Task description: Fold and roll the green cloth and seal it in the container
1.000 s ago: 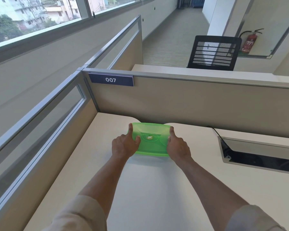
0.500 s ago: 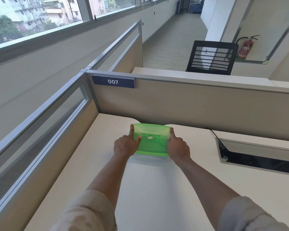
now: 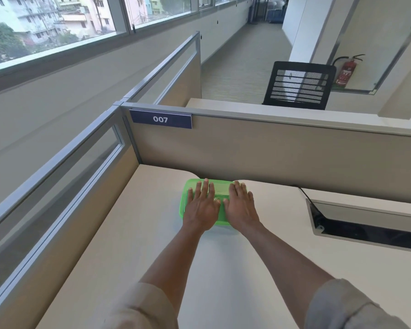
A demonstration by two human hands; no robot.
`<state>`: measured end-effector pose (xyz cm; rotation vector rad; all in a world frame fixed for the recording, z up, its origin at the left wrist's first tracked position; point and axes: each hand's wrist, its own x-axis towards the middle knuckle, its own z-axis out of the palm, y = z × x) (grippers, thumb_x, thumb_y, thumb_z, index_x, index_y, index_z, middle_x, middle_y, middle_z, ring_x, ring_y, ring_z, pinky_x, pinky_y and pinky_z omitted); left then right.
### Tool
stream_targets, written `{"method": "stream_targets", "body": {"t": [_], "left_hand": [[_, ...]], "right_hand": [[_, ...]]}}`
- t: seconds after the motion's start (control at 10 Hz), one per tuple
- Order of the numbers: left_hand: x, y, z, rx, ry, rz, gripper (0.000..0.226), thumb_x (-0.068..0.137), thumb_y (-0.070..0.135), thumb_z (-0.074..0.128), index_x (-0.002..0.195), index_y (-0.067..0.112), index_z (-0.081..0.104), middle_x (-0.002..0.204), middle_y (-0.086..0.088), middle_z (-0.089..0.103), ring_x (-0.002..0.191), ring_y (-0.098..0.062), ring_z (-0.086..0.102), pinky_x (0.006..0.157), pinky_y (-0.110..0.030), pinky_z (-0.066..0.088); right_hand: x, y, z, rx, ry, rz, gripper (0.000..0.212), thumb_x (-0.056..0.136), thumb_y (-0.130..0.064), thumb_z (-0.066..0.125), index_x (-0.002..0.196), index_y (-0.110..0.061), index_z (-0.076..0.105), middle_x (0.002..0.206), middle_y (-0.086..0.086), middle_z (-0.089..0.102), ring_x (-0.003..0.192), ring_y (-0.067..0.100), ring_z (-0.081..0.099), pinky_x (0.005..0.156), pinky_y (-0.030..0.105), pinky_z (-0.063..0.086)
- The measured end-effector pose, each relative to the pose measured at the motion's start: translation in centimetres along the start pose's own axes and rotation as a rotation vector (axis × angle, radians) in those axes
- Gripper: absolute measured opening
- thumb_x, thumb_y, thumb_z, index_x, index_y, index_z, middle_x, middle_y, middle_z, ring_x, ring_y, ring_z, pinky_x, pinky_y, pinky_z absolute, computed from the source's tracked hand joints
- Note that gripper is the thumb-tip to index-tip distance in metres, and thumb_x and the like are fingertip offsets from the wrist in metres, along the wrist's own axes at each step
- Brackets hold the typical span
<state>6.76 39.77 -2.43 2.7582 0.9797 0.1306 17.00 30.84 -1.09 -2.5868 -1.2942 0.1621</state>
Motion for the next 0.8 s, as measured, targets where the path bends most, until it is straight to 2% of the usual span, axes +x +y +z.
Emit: {"method": "stream_targets", "body": {"t": [0.2, 0.5, 0.8], "left_hand": [[0.3, 0.3, 0.5, 0.017, 0.034, -0.013, 0.062, 0.103, 0.038, 0.023, 0.158, 0.011, 0.013, 0.166, -0.008, 0.005, 0.153, -0.026, 0.002, 0.123, -0.048, 0.001], [0.1, 0.3, 0.8, 0.013, 0.065, -0.006, 0.063, 0.102, 0.038, 0.026, 0.157, 0.01, 0.015, 0.166, -0.008, 0.007, 0.153, -0.025, 0.003, 0.124, -0.045, 0.002], [-0.2, 0.9, -0.3, -0.018, 0.065, 0.013, 0.066, 0.102, 0.034, 0.03, 0.158, 0.008, 0.003, 0.167, -0.009, -0.002, 0.153, -0.025, -0.004, 0.124, -0.044, 0.001]], "right_hand": [[-0.3, 0.2, 1.0, -0.038, 0.028, 0.008, 0.059, 0.102, -0.032, 0.031, 0.153, -0.005, 0.019, 0.163, 0.014, 0.014, 0.15, 0.029, 0.01, 0.12, 0.048, 0.014], [-0.4, 0.4, 2.1, -0.05, 0.096, 0.015, 0.058, 0.099, -0.029, 0.032, 0.152, -0.006, 0.025, 0.162, 0.012, 0.018, 0.15, 0.028, 0.014, 0.12, 0.047, 0.018], [-0.4, 0.0, 1.1, -0.062, 0.051, 0.018, 0.059, 0.101, -0.029, 0.029, 0.153, -0.006, 0.017, 0.163, 0.012, 0.012, 0.15, 0.028, 0.009, 0.12, 0.047, 0.013]]}}
